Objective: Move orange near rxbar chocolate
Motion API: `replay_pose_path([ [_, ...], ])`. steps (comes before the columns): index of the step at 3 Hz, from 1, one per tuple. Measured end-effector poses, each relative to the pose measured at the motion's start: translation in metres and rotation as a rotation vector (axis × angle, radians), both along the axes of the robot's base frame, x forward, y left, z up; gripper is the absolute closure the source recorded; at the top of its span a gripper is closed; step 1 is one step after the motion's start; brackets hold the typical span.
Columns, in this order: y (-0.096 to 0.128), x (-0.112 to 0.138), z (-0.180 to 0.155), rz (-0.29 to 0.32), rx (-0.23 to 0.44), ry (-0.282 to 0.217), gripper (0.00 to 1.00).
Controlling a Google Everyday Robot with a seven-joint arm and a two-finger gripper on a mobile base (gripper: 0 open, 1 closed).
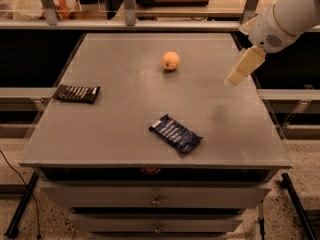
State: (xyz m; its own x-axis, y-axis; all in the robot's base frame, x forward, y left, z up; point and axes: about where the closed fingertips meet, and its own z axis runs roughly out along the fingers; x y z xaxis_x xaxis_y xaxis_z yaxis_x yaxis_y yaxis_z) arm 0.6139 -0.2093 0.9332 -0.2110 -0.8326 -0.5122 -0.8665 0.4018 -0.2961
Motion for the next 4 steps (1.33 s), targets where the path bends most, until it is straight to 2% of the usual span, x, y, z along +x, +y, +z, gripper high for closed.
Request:
replay_pose_path([
  [1, 0.0, 0.0, 0.0, 0.0, 0.0, 0.0, 0.0],
  [2, 0.012, 0.009, -0.01, 0.016, 0.062, -0.001, 0.0],
  [3, 0.041, 0.032, -0.022, 0.06, 0.122, 0.002, 0.0],
  [4, 0.065, 0.054, -0.03, 0.071, 0.167, -0.007, 0.0],
])
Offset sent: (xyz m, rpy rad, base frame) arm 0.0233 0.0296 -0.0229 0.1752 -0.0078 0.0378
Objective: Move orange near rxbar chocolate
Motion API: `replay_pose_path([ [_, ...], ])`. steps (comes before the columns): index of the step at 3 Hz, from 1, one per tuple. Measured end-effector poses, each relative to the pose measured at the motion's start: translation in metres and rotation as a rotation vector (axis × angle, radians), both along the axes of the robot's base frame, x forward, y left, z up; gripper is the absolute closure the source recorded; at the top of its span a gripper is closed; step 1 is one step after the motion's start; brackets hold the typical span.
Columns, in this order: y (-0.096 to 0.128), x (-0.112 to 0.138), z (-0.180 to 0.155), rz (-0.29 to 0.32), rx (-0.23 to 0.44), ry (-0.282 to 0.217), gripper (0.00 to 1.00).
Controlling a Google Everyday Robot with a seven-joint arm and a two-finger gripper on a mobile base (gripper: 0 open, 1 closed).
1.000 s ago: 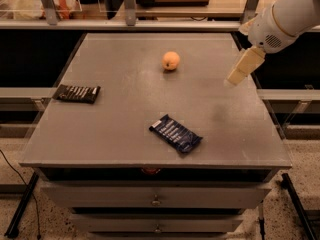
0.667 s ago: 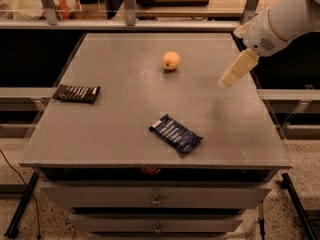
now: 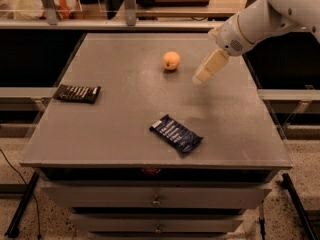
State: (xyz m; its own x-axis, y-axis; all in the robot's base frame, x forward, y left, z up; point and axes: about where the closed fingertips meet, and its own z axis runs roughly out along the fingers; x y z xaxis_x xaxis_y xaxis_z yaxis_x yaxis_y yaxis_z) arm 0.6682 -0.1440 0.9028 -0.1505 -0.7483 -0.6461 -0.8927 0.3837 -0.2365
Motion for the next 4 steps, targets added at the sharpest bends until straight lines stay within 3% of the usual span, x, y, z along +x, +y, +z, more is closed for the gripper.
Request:
replay_pose_path([
  [2, 0.046, 0.03, -0.014, -0.011, 0.027, -0.043, 0.0],
  [4, 0.076, 0.053, -0.036, 0.001, 0.059, -0.042, 0.0],
])
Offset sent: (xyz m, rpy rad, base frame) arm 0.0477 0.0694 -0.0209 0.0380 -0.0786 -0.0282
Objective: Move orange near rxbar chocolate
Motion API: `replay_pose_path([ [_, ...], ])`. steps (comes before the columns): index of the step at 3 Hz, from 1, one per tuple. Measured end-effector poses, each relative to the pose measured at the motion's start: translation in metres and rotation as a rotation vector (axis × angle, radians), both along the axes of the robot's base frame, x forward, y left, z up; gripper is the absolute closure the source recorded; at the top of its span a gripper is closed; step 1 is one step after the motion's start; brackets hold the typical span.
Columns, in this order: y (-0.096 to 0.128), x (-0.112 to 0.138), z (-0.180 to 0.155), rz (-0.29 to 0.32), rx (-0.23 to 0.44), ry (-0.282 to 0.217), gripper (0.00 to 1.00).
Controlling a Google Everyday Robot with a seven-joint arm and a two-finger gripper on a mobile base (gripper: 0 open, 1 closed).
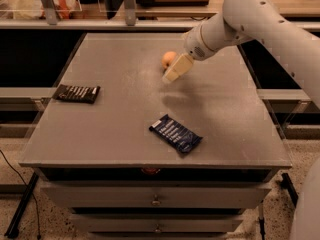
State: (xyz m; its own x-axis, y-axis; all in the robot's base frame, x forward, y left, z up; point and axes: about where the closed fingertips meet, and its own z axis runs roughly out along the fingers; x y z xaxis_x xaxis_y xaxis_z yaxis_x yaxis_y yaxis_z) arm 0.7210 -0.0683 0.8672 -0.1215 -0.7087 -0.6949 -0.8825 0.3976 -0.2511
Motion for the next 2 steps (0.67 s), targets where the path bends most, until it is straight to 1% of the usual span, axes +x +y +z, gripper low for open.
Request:
replay_pose_path([
  [1, 0.0049, 0.0065, -0.0086, 0.006, 0.011, 0.015, 0.0],
  [2, 0.0055, 0.011, -0.0139, 0.005, 0.017, 0.027, 0.17],
])
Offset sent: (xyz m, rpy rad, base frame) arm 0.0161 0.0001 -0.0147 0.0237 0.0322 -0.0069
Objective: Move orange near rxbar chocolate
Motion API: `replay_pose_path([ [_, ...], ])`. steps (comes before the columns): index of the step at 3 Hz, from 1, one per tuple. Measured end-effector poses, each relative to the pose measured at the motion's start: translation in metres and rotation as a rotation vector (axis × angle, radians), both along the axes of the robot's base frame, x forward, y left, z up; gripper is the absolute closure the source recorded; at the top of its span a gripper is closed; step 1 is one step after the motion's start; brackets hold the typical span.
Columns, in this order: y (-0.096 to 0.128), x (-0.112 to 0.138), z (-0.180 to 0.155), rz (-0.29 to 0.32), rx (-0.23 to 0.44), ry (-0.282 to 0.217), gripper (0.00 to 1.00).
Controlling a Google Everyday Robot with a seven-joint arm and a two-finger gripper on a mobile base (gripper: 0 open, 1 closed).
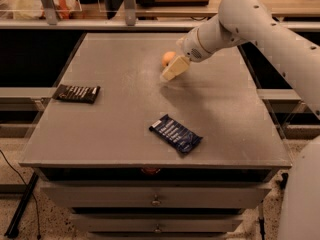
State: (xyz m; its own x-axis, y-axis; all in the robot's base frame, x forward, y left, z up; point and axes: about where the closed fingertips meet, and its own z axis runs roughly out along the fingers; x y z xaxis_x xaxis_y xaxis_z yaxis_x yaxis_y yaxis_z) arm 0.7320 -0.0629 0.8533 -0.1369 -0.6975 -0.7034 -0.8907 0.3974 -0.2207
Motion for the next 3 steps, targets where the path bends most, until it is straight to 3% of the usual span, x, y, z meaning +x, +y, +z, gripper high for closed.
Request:
replay_pose_path([
  [2, 0.001, 0.008, -0.003, 0.01, -0.011, 0.008, 0.64],
  [3, 0.001, 0.015, 0.008, 0.024, -0.016, -0.013, 0.87],
])
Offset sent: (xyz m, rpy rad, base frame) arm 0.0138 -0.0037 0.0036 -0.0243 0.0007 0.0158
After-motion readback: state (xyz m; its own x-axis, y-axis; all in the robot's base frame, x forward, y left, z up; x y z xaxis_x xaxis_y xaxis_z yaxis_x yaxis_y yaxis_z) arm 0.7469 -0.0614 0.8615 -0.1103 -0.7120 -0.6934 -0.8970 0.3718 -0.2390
